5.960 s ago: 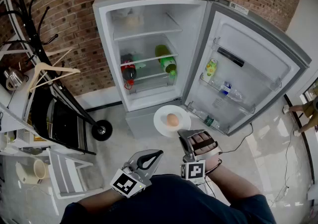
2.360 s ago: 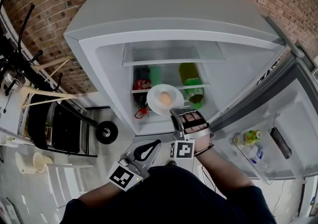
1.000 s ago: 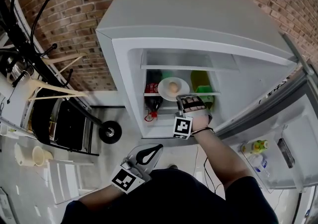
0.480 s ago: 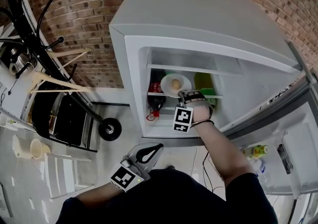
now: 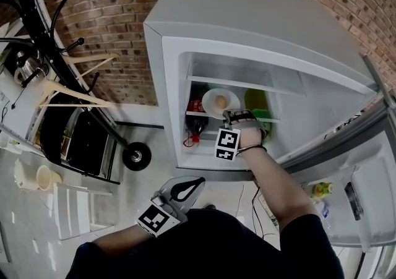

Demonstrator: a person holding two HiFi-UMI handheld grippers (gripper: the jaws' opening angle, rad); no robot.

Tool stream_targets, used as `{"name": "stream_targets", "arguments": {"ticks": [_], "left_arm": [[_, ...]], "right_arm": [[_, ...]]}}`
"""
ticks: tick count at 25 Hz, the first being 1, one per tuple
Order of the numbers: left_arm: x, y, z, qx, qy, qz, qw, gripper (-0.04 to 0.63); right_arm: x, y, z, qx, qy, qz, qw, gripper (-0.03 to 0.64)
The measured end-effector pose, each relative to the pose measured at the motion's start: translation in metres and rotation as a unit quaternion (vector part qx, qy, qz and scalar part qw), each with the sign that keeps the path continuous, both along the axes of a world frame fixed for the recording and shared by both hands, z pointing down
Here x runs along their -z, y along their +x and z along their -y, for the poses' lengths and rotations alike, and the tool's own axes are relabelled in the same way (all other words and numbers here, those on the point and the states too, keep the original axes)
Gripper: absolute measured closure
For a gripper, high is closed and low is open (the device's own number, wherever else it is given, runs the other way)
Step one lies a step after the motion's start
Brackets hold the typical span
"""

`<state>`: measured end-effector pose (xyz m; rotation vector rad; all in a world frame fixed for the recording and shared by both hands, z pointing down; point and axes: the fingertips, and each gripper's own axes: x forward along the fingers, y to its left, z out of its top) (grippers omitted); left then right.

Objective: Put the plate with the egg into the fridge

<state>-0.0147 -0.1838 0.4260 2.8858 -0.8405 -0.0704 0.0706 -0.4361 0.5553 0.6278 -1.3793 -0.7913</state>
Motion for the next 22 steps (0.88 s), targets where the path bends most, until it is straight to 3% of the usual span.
{"name": "stream_targets", "arguments": {"ticks": [9,22], "left_arm": [[0.004,0.001,-0.004,0.004,0.005,0.001,1.0000,0.597],[0.008,-0.002,-0.015,0.006,0.009,0.003,0.9999,0.597]], "right_arm": [[-0.002,-0.001,-0.003,-0.006,0.002,0.010,1.000,0.565],[-0.003,0.006,-0.015,-0.022,0.017,0.035,0.999,0.462]]}}
